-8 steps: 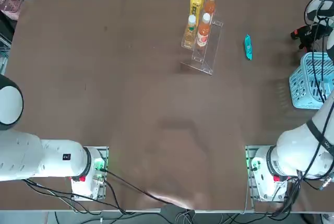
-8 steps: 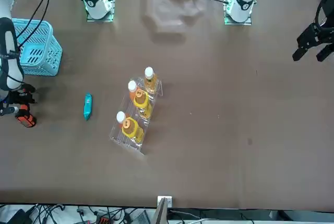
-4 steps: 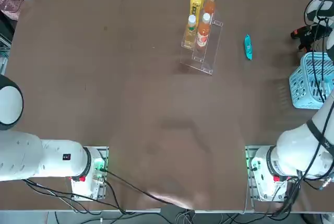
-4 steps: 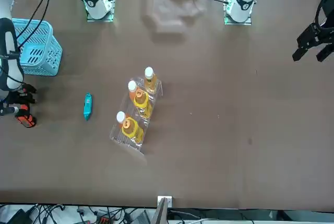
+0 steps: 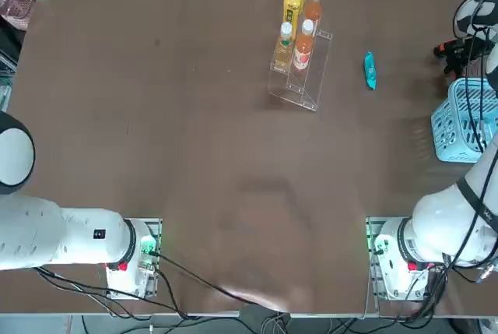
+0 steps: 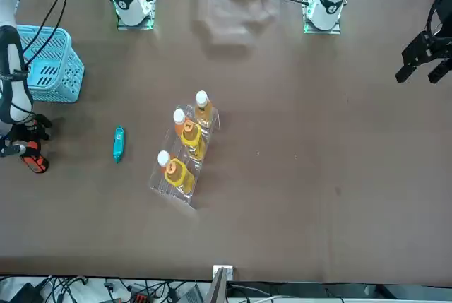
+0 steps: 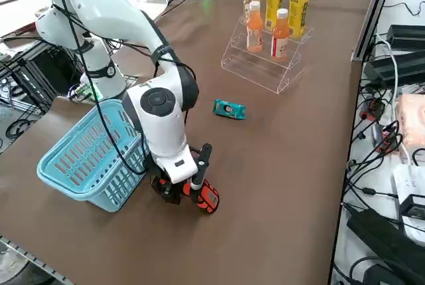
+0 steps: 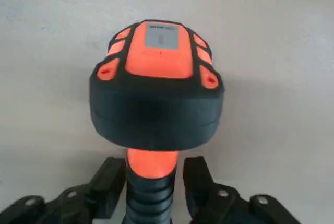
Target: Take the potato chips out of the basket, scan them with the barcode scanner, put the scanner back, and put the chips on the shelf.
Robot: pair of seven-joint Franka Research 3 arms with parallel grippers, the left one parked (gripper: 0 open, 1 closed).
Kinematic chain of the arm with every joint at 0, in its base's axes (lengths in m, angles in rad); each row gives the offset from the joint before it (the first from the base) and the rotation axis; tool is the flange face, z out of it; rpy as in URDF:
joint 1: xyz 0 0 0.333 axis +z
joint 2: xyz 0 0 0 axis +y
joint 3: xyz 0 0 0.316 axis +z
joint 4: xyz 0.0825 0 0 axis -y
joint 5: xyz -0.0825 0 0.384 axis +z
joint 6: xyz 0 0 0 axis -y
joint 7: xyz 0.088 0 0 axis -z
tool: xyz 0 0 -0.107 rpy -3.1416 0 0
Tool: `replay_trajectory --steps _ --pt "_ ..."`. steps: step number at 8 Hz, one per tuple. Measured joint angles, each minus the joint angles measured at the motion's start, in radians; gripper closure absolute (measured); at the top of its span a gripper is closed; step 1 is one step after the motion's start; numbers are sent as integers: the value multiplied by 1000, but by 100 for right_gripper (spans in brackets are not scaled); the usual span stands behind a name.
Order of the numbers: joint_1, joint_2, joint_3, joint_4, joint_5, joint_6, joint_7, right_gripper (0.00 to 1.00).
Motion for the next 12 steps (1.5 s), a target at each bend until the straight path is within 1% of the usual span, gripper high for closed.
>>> replay_trajectory --steps 1,2,4,5,7,9,12 --pt "0 0 0 1 0 0 0 13" --pt "0 0 1 3 0 0 0 0" --pt "2 -1 4 29 0 -12 0 0" --pt "6 -3 7 58 0 -52 0 0" --pt "25 -11 13 157 0 -209 0 0" --pt "72 -39 13 241 0 -359 2 0" --pt "148 -96 13 260 -11 -464 63 0"
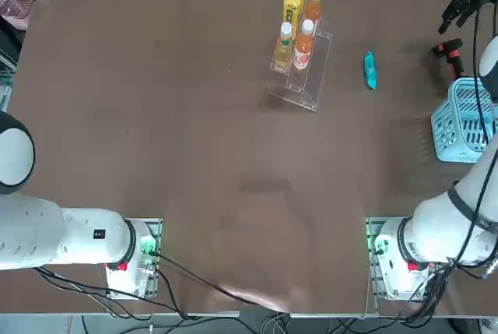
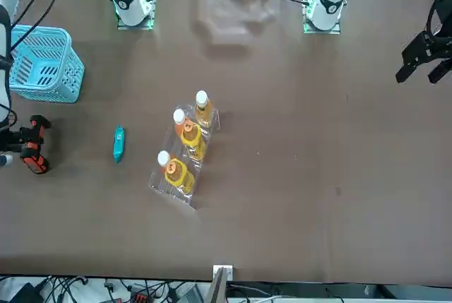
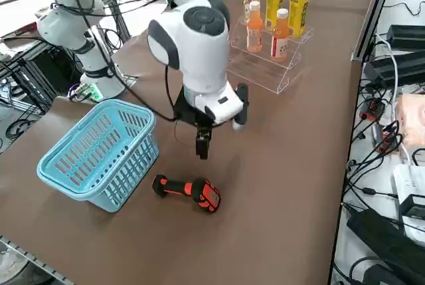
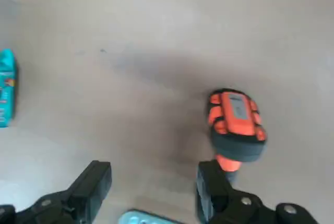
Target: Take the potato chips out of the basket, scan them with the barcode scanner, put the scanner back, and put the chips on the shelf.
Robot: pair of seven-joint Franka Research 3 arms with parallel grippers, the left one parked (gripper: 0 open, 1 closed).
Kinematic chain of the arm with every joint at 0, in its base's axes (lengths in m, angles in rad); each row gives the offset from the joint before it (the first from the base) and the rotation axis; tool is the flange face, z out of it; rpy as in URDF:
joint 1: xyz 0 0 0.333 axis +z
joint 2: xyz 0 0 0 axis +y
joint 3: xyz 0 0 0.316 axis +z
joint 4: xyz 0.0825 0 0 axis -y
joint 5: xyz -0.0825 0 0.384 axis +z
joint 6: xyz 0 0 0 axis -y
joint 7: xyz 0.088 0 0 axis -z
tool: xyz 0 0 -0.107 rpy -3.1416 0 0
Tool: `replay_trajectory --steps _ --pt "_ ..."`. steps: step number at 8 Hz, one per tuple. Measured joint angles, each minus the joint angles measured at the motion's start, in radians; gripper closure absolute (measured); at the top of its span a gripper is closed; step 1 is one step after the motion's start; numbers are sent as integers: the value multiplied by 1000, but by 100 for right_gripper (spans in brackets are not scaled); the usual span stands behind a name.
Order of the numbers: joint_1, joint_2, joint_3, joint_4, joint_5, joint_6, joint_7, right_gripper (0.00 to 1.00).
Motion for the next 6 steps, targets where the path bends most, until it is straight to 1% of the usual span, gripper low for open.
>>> replay_trajectory --steps 2,3,6 --pt "61 -18 1 0 -9 -56 124 0" --pt "103 -21 1 -1 -10 -73 203 0" --pt "271 -24 4 -54 -11 -81 509 0"
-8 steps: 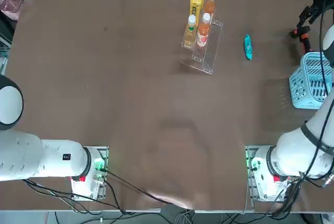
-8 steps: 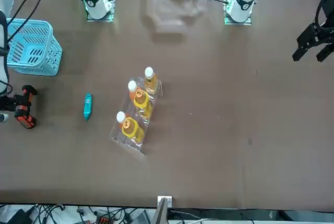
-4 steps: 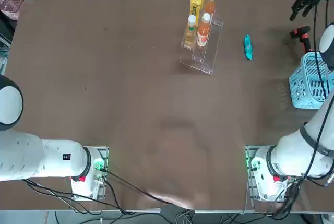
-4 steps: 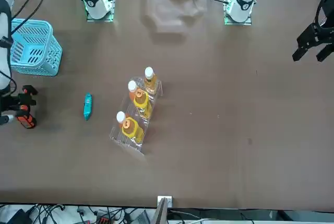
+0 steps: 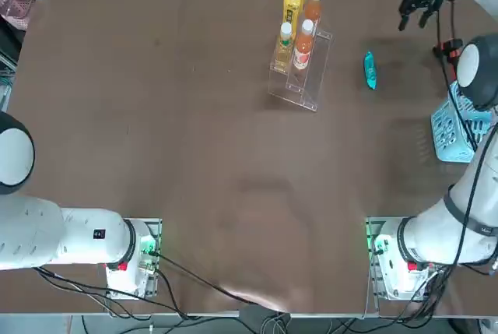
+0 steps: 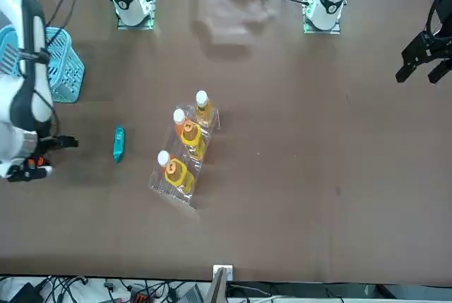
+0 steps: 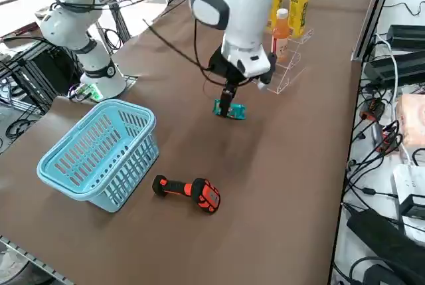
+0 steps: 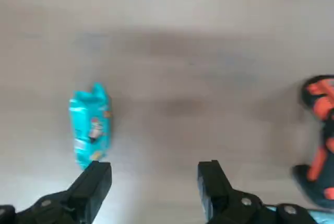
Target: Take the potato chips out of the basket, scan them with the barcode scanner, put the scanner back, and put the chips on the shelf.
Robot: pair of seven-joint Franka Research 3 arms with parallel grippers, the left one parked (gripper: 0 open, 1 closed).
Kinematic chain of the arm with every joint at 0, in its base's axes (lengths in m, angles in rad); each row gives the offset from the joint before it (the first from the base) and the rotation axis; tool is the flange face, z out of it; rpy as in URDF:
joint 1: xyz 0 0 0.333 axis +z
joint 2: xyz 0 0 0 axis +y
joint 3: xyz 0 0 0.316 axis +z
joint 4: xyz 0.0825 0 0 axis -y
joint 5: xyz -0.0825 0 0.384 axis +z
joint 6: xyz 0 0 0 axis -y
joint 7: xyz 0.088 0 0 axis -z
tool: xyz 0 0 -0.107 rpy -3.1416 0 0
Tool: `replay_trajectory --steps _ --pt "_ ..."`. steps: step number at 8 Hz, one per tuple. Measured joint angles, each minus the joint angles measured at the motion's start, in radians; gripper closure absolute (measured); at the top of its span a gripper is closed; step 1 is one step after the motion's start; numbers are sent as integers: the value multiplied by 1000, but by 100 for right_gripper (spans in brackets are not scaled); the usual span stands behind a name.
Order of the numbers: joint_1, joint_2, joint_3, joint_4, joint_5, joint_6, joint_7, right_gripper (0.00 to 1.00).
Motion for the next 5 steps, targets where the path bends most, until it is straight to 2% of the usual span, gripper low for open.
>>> replay_trajectory --steps 2,5 --pt "101 -11 0 -89 -11 53 188 0" --pt "144 -82 -2 -350 -21 293 310 0"
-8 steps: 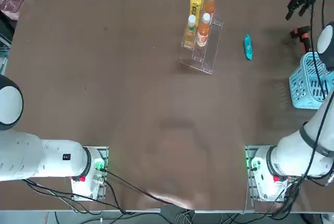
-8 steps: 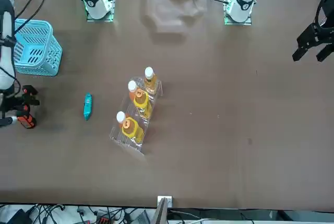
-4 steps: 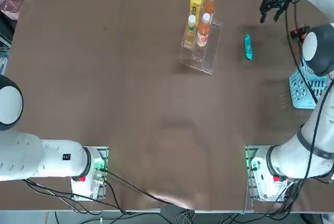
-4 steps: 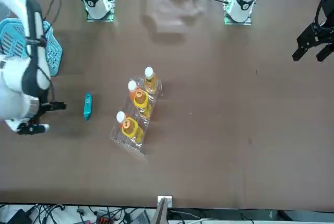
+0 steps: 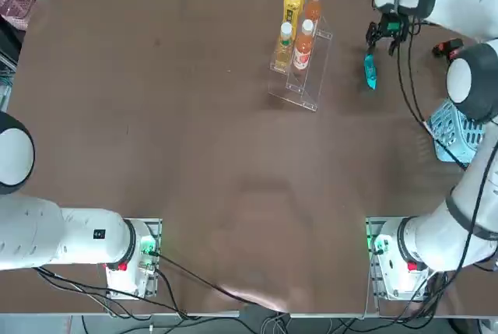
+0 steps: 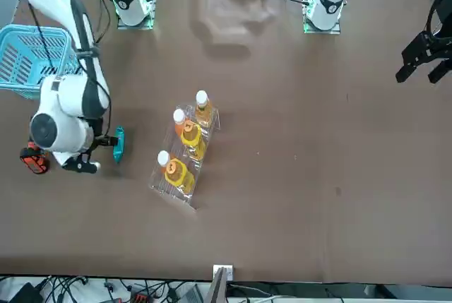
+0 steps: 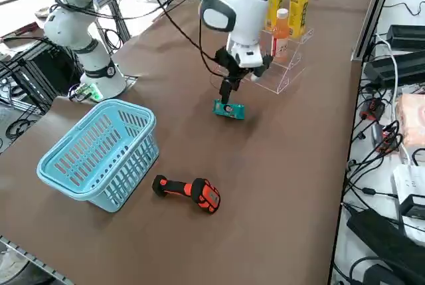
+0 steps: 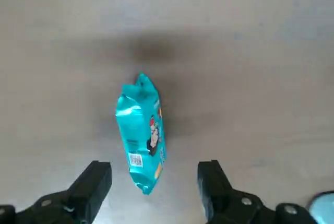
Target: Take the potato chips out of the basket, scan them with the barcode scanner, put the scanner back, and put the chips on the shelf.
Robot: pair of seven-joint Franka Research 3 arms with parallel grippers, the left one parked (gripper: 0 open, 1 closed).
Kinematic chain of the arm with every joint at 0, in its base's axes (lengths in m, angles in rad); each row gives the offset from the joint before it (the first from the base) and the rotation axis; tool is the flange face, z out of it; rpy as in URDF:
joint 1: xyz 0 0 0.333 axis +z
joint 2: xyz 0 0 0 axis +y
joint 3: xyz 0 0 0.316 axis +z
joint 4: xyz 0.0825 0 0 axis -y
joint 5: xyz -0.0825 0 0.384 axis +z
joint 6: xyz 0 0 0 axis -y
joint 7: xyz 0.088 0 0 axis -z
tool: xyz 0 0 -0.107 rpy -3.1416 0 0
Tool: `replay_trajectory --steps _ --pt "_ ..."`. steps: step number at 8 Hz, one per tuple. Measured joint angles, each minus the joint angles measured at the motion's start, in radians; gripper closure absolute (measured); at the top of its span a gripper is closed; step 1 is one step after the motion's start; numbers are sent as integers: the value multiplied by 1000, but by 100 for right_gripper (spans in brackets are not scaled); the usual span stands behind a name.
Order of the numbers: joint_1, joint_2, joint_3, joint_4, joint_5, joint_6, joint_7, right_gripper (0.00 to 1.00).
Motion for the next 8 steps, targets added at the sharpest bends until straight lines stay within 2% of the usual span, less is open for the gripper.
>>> replay_trajectory --steps 2,4,8 --pt "24 -39 -1 -105 -15 51 88 0" --pt "59 -56 -1 -136 -40 60 168 0" --pt "60 -52 -7 -194 -41 155 176 0"
